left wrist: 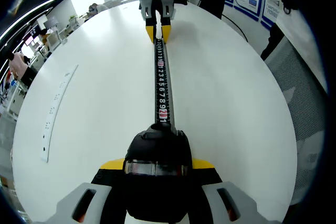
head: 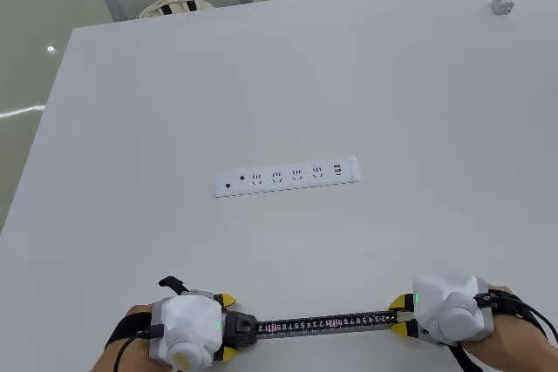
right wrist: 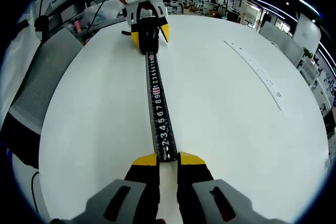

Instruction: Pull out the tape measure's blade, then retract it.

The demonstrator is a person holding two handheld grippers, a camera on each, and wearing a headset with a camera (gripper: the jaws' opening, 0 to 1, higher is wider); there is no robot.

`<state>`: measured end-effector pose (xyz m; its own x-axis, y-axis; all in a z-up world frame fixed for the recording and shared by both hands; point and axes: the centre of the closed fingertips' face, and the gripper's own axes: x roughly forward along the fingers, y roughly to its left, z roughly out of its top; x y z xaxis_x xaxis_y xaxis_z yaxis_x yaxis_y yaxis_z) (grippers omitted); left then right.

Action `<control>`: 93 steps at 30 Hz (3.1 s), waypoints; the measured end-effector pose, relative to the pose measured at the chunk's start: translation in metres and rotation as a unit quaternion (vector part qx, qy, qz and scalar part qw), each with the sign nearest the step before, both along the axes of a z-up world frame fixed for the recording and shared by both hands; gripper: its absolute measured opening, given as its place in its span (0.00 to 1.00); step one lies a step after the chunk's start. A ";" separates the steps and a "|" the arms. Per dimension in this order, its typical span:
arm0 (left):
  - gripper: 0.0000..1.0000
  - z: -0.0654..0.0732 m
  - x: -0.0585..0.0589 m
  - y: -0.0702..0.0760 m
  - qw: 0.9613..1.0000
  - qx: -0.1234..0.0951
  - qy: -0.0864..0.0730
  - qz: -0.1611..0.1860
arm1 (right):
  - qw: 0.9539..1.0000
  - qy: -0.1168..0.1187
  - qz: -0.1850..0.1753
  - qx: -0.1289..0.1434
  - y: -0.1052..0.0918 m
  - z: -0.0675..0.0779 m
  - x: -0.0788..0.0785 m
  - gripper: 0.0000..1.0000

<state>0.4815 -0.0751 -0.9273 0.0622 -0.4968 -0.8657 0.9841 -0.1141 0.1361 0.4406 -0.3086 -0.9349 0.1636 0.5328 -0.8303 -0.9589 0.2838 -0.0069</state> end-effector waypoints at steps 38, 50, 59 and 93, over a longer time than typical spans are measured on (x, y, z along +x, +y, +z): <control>0.41 0.000 0.000 -0.001 1.000 -0.002 0.001 0.002 | 0.999 -0.012 0.034 -0.027 0.003 0.001 0.001 0.14; 0.41 0.000 0.000 -0.002 1.000 -0.006 0.006 0.002 | 0.998 -0.026 0.044 -0.041 0.003 0.002 0.001 0.15; 0.41 0.000 0.000 -0.001 1.000 -0.007 0.005 0.004 | 0.997 -0.031 0.051 -0.053 0.004 0.001 0.002 0.16; 0.50 0.012 0.008 0.001 0.999 -0.013 -0.011 0.042 | 0.998 -0.034 -0.009 -0.046 0.001 0.002 0.009 0.22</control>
<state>0.4897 -0.0740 -0.9153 0.1240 -0.5111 -0.8505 0.9867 -0.0276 0.1604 0.4497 -0.3079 -0.9327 0.2308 0.4512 -0.8620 -0.9499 0.2965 -0.0992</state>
